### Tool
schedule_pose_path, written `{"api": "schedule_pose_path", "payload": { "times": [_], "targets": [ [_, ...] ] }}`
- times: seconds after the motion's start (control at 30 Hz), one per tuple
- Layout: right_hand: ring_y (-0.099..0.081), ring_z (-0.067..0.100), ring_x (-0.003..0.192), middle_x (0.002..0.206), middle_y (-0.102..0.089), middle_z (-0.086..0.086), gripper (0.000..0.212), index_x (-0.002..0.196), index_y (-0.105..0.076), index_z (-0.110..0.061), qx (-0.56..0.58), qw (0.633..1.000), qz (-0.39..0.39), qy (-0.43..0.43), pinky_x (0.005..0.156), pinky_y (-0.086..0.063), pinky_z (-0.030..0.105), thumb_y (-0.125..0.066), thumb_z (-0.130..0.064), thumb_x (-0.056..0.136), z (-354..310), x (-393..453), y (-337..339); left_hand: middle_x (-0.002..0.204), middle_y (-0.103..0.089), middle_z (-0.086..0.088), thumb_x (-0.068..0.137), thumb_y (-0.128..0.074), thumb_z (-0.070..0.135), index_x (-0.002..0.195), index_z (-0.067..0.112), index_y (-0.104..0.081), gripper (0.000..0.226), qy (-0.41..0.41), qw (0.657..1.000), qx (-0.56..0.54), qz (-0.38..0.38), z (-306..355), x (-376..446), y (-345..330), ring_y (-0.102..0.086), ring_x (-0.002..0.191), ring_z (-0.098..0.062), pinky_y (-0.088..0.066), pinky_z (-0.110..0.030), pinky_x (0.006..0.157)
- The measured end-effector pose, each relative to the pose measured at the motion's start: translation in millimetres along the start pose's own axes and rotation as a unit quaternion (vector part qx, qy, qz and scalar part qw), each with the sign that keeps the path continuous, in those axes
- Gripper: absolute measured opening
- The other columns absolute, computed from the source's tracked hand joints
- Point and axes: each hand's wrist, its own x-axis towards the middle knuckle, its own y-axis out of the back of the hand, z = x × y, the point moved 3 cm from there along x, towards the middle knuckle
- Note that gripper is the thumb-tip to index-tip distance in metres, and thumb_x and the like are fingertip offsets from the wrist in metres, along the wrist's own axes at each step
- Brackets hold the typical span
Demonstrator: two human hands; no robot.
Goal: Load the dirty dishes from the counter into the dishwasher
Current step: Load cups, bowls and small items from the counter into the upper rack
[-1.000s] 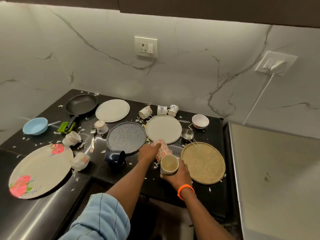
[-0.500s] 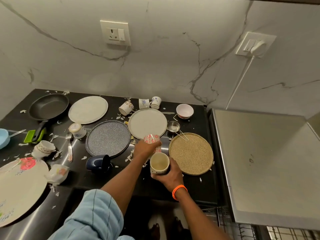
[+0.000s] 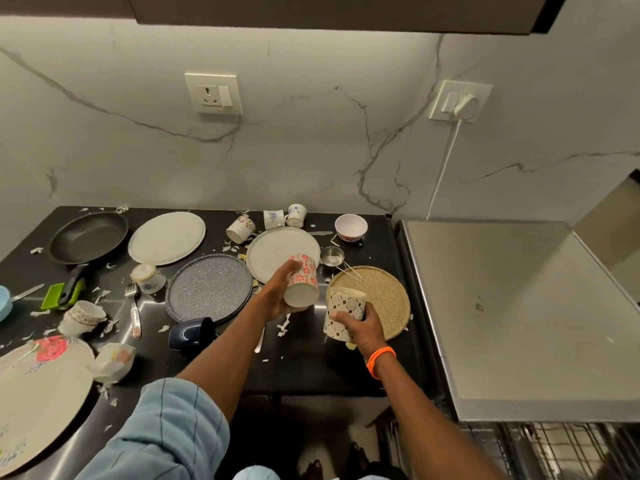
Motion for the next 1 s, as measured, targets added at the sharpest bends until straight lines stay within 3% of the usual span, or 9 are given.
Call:
{"api": "schedule_pose_path", "payload": {
  "times": [0.07, 0.2, 0.33, 0.43, 0.57, 0.7, 0.9, 1.0],
  "targets": [
    [-0.073, 0.026, 0.092, 0.107, -0.073, 0.009, 0.064, 0.112, -0.063, -0.019, 0.018, 1.000, 0.009, 0.005, 0.078, -0.062, 0.049, -0.087, -0.039, 0.056, -9.1, -7.3, 10.6, 0.125, -0.065, -0.018, 0.081, -0.072, 0.055, 0.138, 0.019, -0.044, 0.073, 0.012, 1.000, 0.001, -0.025, 2.1, -4.0, -14.4, -0.068, 0.109, -0.033, -0.061, -0.046, 0.078],
    [-0.071, 0.025, 0.096, 0.109, -0.072, 0.007, 0.054, 0.116, -0.063, -0.018, 0.059, 0.998, 0.020, -0.002, 0.069, -0.062, 0.041, -0.084, -0.033, 0.068, -16.8, -20.6, 34.1, 0.126, -0.064, -0.019, 0.081, -0.072, 0.054, 0.136, 0.020, -0.044, 0.070, 0.039, 0.997, 0.013, -0.072, -1.9, -9.8, -49.2, -0.065, 0.114, -0.034, -0.057, -0.050, 0.094],
    [-0.071, 0.025, 0.099, 0.111, -0.073, 0.006, 0.054, 0.117, -0.062, -0.023, 0.071, 0.996, 0.046, -0.012, 0.075, -0.063, 0.047, -0.083, -0.041, 0.071, -12.8, -30.5, 63.8, 0.129, -0.062, -0.018, 0.077, -0.079, 0.051, 0.136, 0.021, -0.047, 0.073, 0.042, 0.992, 0.047, -0.109, -15.6, -13.2, -85.0, -0.064, 0.115, -0.035, -0.057, -0.054, 0.093],
    [-0.073, 0.025, 0.094, 0.104, -0.076, 0.005, 0.057, 0.117, -0.064, -0.021, 0.082, 0.993, 0.081, -0.004, 0.076, -0.063, 0.046, -0.083, -0.046, 0.069, -10.7, -43.4, 89.0, 0.124, -0.066, -0.018, 0.082, -0.076, 0.049, 0.123, 0.018, -0.056, 0.055, 0.042, 0.987, 0.080, -0.134, -27.5, -19.1, -112.3, -0.067, 0.112, -0.033, -0.057, -0.052, 0.094],
    [-0.075, 0.026, 0.088, 0.098, -0.077, 0.007, 0.050, 0.112, -0.065, -0.017, 0.105, 0.985, 0.135, 0.000, 0.074, -0.062, 0.047, -0.084, -0.042, 0.074, -1.2, -63.7, 130.8, 0.124, -0.068, -0.019, 0.082, -0.079, 0.037, 0.127, 0.013, -0.058, 0.055, 0.040, 0.980, 0.094, -0.168, -42.2, -27.2, -149.7, -0.067, 0.113, -0.034, -0.059, -0.050, 0.088],
    [-0.074, 0.027, 0.089, 0.101, -0.075, 0.011, 0.053, 0.109, -0.065, -0.012, 0.121, 0.974, 0.191, -0.003, 0.070, -0.062, 0.046, -0.085, -0.041, 0.070, 12.6, -84.1, 176.1, 0.121, -0.067, -0.018, 0.091, -0.072, 0.024, 0.122, 0.010, -0.057, 0.037, 0.048, 0.967, 0.130, -0.213, -63.5, -37.1, -190.6, -0.065, 0.113, -0.033, -0.052, -0.049, 0.103],
    [-0.074, 0.027, 0.090, 0.102, -0.076, 0.008, 0.037, 0.112, -0.066, -0.013, 0.163, 0.951, 0.261, -0.013, 0.076, -0.061, 0.053, -0.082, -0.026, 0.081, 55.9, -138.9, 241.4, 0.130, -0.066, -0.018, 0.083, -0.079, 0.024, 0.138, 0.009, -0.048, 0.065, 0.080, 0.930, 0.218, -0.285, -126.4, -39.9, -259.2, -0.064, 0.120, -0.036, -0.049, -0.052, 0.107],
    [-0.074, 0.026, 0.092, 0.105, -0.075, 0.006, 0.039, 0.115, -0.066, -0.017, 0.188, 0.935, 0.299, -0.035, 0.073, -0.062, 0.046, -0.083, -0.024, 0.080, 88.9, -170.7, 271.2, 0.131, -0.066, -0.017, 0.071, -0.085, 0.032, 0.135, 0.012, -0.051, 0.075, 0.104, 0.896, 0.276, -0.331, -166.7, -51.0, -290.1, -0.062, 0.123, -0.037, -0.048, -0.051, 0.109]
  ]
}}
